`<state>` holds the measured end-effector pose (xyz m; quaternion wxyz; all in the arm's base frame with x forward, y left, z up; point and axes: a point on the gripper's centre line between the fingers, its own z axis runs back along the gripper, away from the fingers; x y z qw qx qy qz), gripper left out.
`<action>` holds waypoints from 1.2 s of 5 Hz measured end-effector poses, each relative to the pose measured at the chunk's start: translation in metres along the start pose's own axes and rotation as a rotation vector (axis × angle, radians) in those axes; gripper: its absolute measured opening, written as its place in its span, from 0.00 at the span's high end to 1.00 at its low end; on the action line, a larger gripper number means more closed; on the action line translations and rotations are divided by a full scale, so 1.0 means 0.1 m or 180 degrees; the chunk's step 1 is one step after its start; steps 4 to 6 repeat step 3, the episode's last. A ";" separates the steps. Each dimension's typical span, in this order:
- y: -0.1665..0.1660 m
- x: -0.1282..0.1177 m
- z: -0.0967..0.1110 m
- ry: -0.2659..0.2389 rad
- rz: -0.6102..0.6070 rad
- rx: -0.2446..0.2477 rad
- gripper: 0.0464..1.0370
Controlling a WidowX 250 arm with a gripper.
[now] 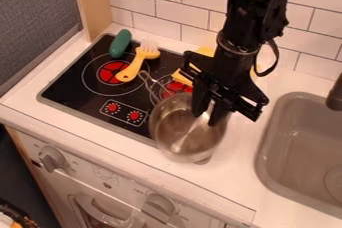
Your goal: Moved the silver pot to the lower right side of the burner
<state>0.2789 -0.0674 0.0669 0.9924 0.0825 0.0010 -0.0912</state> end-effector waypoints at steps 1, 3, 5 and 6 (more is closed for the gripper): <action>0.04 0.03 0.08 -0.0005 0.0054 -0.0097 0.21; 0.20 0.05 0.26 -0.0194 0.0175 -0.0282 0.03; 0.20 0.05 0.26 -0.0194 0.0175 -0.0282 0.03; 0.20 0.05 0.26 -0.0194 0.0175 -0.0282 0.03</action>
